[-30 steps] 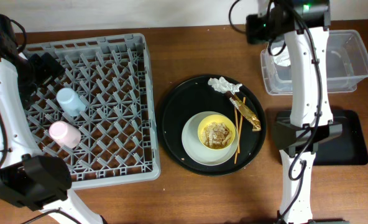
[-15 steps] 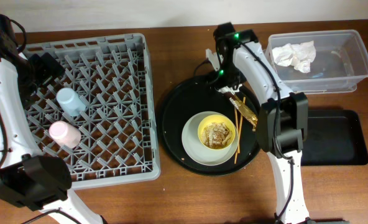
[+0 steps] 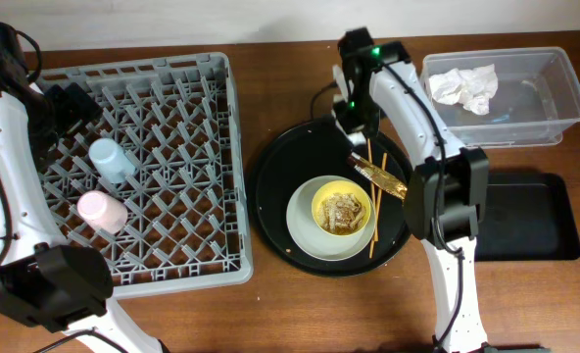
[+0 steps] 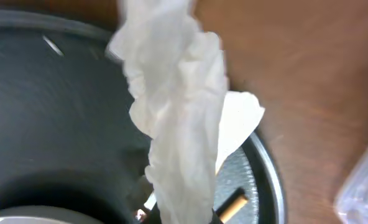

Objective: Sort waste into correct bins and load items into the dishwasher rack

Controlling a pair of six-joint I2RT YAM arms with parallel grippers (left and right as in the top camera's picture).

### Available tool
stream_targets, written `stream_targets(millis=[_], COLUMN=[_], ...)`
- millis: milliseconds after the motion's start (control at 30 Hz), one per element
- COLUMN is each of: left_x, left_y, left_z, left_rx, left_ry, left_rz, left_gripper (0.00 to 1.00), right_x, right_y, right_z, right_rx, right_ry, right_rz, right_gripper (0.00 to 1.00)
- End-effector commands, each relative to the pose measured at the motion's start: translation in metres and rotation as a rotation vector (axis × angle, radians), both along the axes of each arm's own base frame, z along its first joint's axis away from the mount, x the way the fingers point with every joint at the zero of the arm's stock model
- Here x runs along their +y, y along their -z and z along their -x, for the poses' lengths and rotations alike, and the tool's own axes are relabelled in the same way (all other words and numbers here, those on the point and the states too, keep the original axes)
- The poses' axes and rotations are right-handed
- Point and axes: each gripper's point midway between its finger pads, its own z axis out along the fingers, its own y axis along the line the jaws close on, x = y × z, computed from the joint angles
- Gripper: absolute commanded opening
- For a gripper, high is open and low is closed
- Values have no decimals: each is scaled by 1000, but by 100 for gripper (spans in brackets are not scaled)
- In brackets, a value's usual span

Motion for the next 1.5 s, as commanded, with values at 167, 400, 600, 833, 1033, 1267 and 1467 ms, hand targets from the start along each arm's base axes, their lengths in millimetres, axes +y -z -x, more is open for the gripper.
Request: stream_targets(millis=[167, 400, 600, 833, 1033, 1267, 1467], left_x=[2, 2, 2, 2, 2, 2, 2], left_y=[-4, -4, -4, -4, -4, -4, -4], left_z=[1, 1, 1, 1, 1, 1, 1], left_rx=[-11, -11, -11, -11, -11, -11, -11], left_ry=[7, 7, 7, 7, 7, 7, 7], left_rz=[-11, -11, -11, -11, -11, -11, -11], left_gripper=[99, 99, 99, 99, 99, 99, 99], right_x=[-83, -186, -230, -198, -95, -47, -13], right_y=[-141, -135, -123, -112, -115, -94, -83], right_z=[-52, -53, -47, -39, -12, 29, 42], right_rx=[-398, -410, -388, -268, -78, 54, 98], right_ry=[534, 811, 891, 767, 314, 158, 188], right_rz=[-57, -33, -8, -146, -451, -190, -140], right_gripper=[4, 4, 50, 98, 99, 99, 99])
